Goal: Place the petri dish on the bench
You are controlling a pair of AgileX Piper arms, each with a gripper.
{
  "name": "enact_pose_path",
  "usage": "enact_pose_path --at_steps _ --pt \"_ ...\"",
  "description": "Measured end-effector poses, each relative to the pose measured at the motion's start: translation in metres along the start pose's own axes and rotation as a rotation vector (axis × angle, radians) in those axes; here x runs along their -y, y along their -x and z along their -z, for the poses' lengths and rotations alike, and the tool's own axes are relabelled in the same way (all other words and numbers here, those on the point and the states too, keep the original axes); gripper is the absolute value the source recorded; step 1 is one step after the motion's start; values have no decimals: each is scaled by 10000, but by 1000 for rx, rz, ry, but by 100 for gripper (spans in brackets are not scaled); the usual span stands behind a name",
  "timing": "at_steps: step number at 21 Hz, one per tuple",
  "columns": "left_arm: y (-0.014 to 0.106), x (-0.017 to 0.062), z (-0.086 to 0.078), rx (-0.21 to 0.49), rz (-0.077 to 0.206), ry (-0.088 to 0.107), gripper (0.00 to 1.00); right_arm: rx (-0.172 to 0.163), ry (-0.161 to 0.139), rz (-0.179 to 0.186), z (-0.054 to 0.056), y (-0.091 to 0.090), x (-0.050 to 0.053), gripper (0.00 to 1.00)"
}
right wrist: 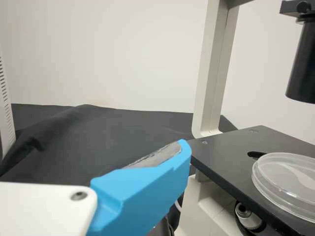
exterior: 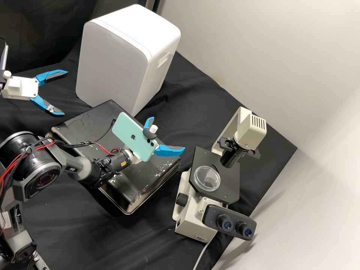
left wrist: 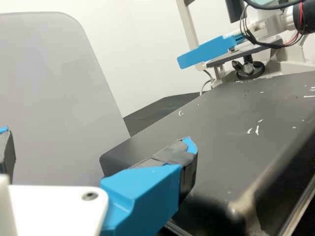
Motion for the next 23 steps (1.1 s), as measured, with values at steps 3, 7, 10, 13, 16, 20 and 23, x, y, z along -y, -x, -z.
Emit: enact_pose_path --at_steps 3,7,10,13,16,20,23 --pt "1 1 4 -1 0 -1 100 0 0 0 0 0 0 100" --pt "2 1 5 -1 1 -1 100 0 0 0 0 0 0 100" --pt "7 4 13 4 3 -7 100 5 0 -5 -18 4 -12 100" --pt "7 26 13 18 13 -2 100 4 15 -16 -84 69 -35 100" --pt "-12 21 7 37 12 9 100 5 18 -28 -156 189 -84 100" --pt "-11 14 3 55 7 34 100 -15 -1 -74 -208 342 -181 100" --pt "-13 20 1 58 10 48 100 -15 -17 -94 -281 456 -211 100"
